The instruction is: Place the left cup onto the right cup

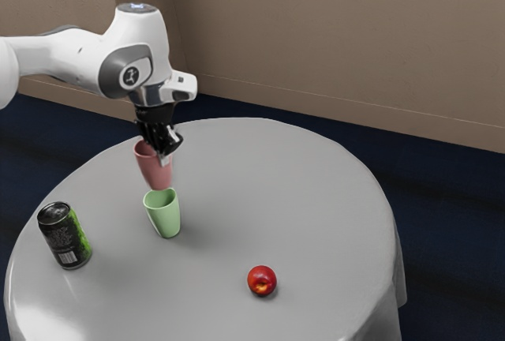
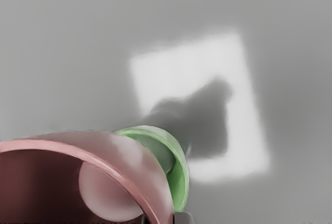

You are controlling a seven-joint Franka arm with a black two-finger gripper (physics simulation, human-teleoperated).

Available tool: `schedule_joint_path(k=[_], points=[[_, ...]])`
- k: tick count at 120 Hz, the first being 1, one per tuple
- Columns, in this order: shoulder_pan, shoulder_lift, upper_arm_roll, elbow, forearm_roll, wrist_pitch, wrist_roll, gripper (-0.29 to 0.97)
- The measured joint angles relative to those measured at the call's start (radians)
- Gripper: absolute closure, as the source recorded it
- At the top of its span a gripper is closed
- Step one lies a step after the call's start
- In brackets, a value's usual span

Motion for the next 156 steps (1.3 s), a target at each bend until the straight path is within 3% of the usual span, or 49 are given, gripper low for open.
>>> schedule_joint_path(k=[156], points=[[-0.001,0.006,0.000,-0.043,0.003,0.034,-0.098,0.78]])
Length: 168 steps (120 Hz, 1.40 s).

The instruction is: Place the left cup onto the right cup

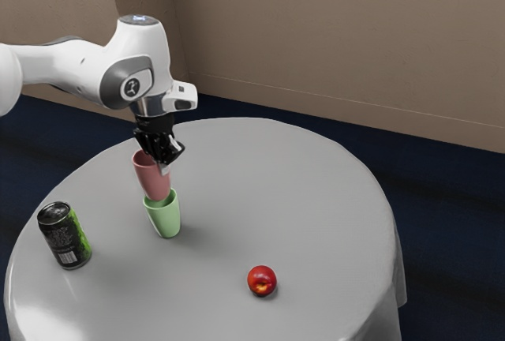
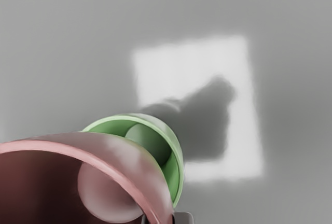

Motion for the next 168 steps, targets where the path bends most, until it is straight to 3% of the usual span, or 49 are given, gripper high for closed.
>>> schedule_joint_path(k=[140,168], points=[[-0.005,0.070,0.005,0.014,0.006,0.022,-0.015,0.78],[-0.005,0.067,0.008,0.014,0.002,0.013,-0.023,0.66]])
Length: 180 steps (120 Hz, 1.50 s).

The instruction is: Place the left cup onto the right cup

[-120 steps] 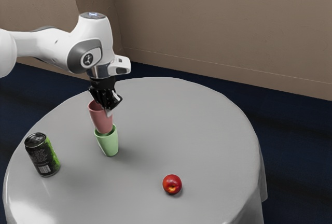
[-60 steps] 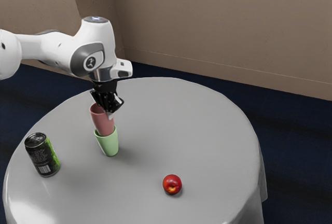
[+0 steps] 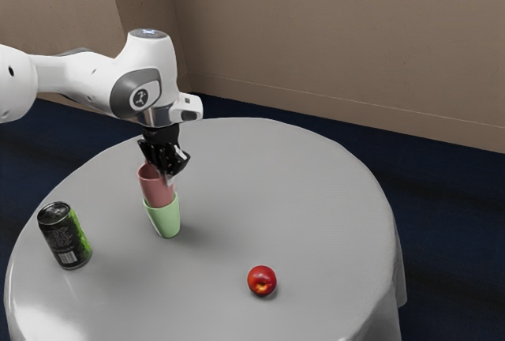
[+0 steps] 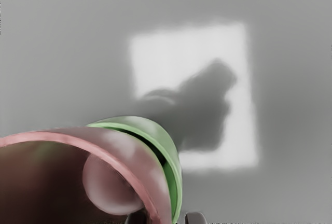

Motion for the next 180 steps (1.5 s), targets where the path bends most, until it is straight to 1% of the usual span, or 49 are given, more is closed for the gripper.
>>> schedule_joint_path(k=[18,39,110,120,138,147,162,171,180], points=[[-0.001,-0.007,0.000,0.000,-0.001,-0.005,-0.006,0.57],[-0.006,-0.021,0.000,0.000,-0.002,-0.014,-0.012,0.51],[-0.022,-0.098,-0.002,0.030,-0.001,-0.074,-0.030,0.41],[-0.047,-0.111,0.021,0.041,-0.004,-0.088,-0.031,0.36],[-0.148,-0.126,0.122,0.062,-0.033,-0.125,-0.033,0.20],[-0.182,-0.126,0.156,0.080,-0.047,-0.150,-0.033,0.14],[-0.224,-0.127,0.199,0.113,-0.064,-0.195,-0.031,0.08],[-0.255,-0.126,0.231,0.134,-0.070,-0.221,-0.028,0.05],[-0.270,-0.126,0.245,0.157,-0.075,-0.245,-0.024,0.04]])
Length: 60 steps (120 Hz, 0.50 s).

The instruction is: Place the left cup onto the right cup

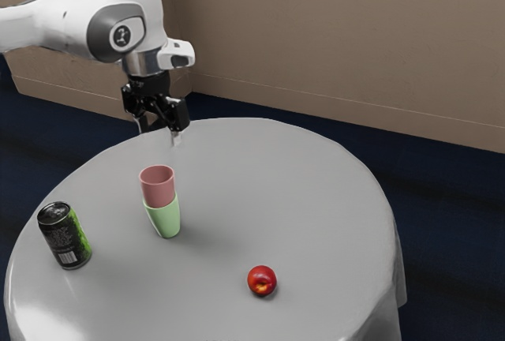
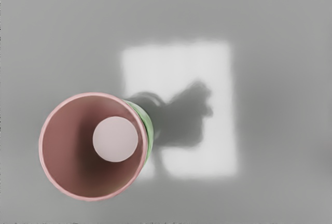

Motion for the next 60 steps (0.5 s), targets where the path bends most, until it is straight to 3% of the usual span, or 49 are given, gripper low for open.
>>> schedule_joint_path(k=[60], points=[[-0.088,0.007,0.063,0.069,-0.005,-0.077,0.020,0.00]])
